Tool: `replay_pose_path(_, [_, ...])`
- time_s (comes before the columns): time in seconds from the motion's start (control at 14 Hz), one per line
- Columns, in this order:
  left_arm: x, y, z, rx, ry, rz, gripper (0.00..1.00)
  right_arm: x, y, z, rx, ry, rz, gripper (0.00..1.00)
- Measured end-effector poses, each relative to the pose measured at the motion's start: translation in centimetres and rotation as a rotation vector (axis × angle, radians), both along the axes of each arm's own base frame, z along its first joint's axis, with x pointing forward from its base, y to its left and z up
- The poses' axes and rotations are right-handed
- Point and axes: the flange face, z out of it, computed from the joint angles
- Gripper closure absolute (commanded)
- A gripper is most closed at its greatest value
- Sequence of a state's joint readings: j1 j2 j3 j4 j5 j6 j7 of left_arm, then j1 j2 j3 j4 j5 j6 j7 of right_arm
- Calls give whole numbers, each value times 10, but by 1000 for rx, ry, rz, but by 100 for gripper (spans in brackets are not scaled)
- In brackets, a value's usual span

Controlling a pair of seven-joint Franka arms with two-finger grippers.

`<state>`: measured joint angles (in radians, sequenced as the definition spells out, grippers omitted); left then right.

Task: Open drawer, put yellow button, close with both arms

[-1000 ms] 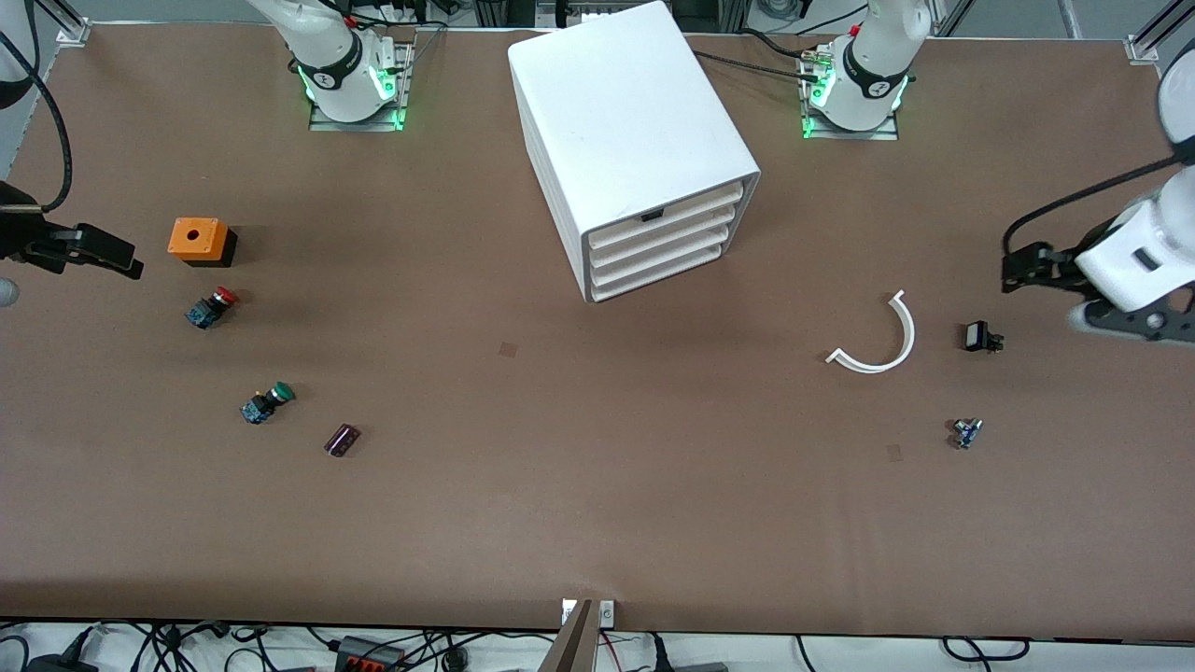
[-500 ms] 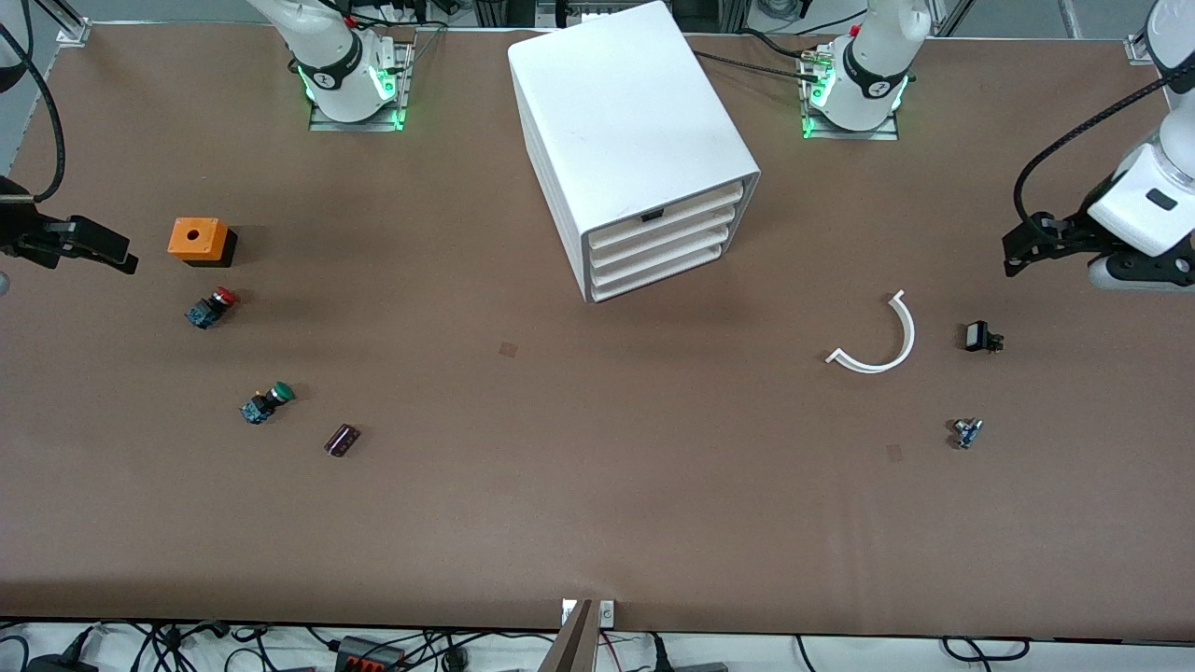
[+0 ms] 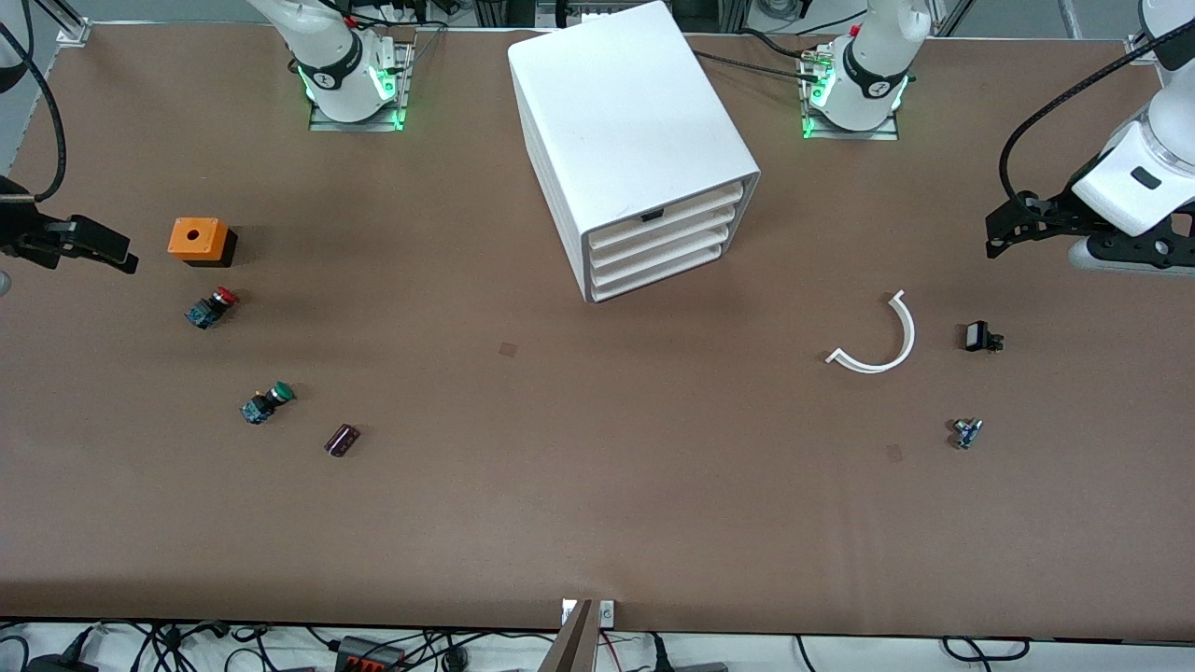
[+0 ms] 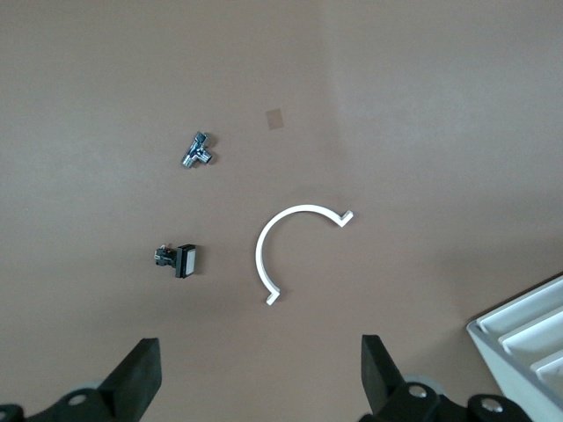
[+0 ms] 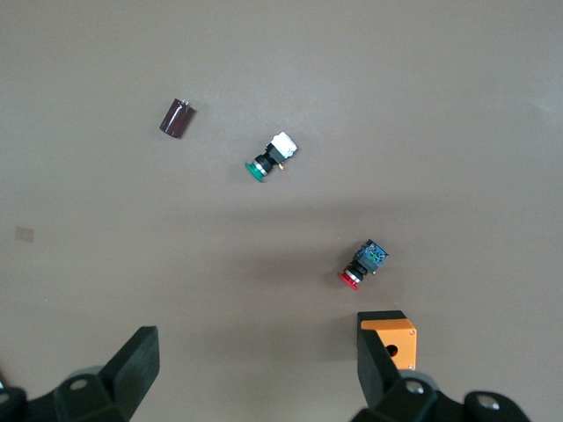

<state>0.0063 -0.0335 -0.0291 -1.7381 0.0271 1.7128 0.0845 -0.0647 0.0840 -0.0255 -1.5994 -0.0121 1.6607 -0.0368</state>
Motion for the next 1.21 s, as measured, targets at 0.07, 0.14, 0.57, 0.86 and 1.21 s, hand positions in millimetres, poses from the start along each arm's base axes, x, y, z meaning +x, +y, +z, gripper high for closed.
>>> replay_pose_path(0.07, [0, 5, -1, 0, 3, -6, 0, 0, 0, -1, -1, 2, 1, 0])
replay_pose_path(0.14, [1, 8, -2, 0, 4, -8, 0, 0, -1, -2, -2, 4, 3, 0])
replay_pose_path(0.57, [0, 6, -1, 0, 10, -15, 0, -1, -2, -3, -3, 7, 6, 0])
replay_pose_path(0.86, [0, 4, -1, 0, 11, -18, 0, -1, -2, -3, -4, 7, 7, 0])
replay_pose_path(1.21, [0, 4, -1, 0, 12, -18, 0, -1, -2, -6, -3, 12, 8, 0])
